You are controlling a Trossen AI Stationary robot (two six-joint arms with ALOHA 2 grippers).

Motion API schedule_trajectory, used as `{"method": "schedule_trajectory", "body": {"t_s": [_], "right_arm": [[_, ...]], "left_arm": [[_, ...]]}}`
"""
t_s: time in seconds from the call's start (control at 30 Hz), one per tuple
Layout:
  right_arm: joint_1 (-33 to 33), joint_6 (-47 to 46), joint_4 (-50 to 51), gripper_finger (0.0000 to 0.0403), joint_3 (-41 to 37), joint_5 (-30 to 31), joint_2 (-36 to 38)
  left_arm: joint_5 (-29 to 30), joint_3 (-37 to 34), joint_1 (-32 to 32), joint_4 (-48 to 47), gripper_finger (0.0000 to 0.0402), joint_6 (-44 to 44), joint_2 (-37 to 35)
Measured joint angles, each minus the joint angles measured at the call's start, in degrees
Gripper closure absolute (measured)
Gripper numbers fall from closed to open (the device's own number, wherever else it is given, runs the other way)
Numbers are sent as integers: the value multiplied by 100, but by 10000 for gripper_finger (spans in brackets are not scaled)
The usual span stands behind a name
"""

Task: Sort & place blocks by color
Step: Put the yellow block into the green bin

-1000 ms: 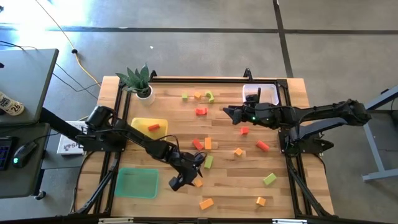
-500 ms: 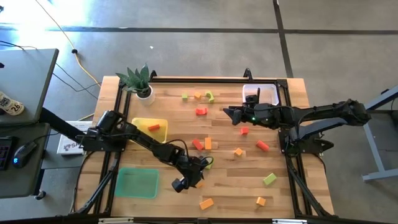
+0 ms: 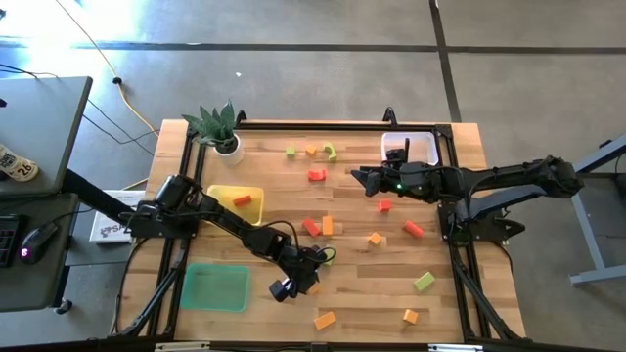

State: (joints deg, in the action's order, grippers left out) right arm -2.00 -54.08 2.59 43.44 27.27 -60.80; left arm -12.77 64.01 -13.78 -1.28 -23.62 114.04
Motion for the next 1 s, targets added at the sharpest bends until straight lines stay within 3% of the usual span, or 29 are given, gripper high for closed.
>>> {"method": "schedule_trajectory", "body": {"t_s": [0.23, 0.53, 0.8, 1.0], "right_arm": [[0, -3, 15, 164, 0, 0, 0], [0, 4, 39, 164, 0, 0, 0], [0, 4, 61, 164, 0, 0, 0], [0, -6, 152, 164, 0, -74, 0]], "left_arm": [[30, -2, 0, 48, 185, 0, 21], [-9, -2, -2, 61, 295, 251, 66], [29, 2, -2, -386, 300, 1140, -89], [626, -2, -112, -1350, 300, 1445, -672]]}}
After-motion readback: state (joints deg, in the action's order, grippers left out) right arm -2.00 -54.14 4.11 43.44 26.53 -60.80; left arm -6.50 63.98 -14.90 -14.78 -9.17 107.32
